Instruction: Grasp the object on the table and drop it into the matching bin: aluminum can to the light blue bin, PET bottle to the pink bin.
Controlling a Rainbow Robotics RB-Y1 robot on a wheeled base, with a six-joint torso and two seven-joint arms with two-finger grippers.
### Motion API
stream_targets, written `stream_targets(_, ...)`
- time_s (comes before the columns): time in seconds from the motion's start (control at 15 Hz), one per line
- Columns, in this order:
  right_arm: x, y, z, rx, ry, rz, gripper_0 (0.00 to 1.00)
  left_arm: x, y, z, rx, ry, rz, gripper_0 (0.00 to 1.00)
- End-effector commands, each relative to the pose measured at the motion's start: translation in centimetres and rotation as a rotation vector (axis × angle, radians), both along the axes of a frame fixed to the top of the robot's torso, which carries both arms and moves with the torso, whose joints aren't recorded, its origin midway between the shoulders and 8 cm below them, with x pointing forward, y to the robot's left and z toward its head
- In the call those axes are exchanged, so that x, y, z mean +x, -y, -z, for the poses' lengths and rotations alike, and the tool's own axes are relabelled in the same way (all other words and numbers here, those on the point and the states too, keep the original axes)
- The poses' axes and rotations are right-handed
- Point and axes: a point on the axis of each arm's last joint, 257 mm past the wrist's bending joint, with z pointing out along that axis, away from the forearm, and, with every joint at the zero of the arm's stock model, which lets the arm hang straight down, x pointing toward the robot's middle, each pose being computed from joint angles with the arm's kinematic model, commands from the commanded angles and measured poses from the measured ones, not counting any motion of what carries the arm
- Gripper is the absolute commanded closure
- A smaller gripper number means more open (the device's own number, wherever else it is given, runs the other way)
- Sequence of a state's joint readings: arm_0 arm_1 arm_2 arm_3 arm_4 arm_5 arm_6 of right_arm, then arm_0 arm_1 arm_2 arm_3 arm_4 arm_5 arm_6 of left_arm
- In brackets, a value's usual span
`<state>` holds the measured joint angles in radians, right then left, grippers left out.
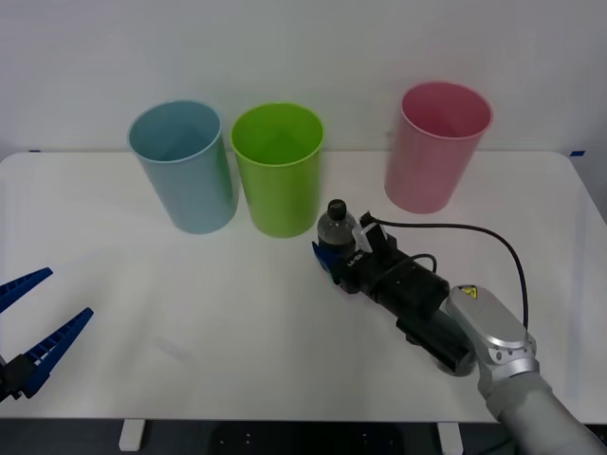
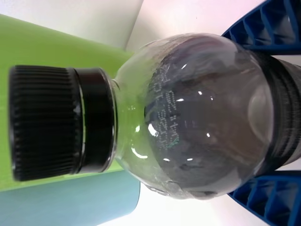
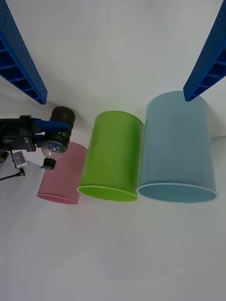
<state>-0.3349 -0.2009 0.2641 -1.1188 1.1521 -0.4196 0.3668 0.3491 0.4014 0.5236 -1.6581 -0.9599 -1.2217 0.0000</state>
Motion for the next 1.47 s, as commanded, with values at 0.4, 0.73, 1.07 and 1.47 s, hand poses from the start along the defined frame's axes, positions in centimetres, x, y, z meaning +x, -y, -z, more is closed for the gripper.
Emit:
stream_targets(0.4, 0.2, -0.3, -1.0, 0.03, 0.005, 0.003, 1.0, 0.0, 0.0, 0.0, 0.0, 0.0, 0.0, 0.0)
stream_targets(0.73, 0.2, 0.3, -3.3, 0.08, 0.025, 0.004, 1.0, 0.0, 0.0, 0.0, 0.0, 0.0, 0.0, 0.0)
stream_targets(1.07, -1.0, 2.6, -6.2, 0.146, 0.024, -0.003, 1.0, 0.0, 0.0, 0.0, 0.0, 0.0, 0.0, 0.0)
stream_targets(1.47, -3.7, 5.2, -10.6, 0.238, 0.017, -0.017, 1.0, 0.0, 0.0, 0.0, 0.0, 0.0, 0.0, 0.0)
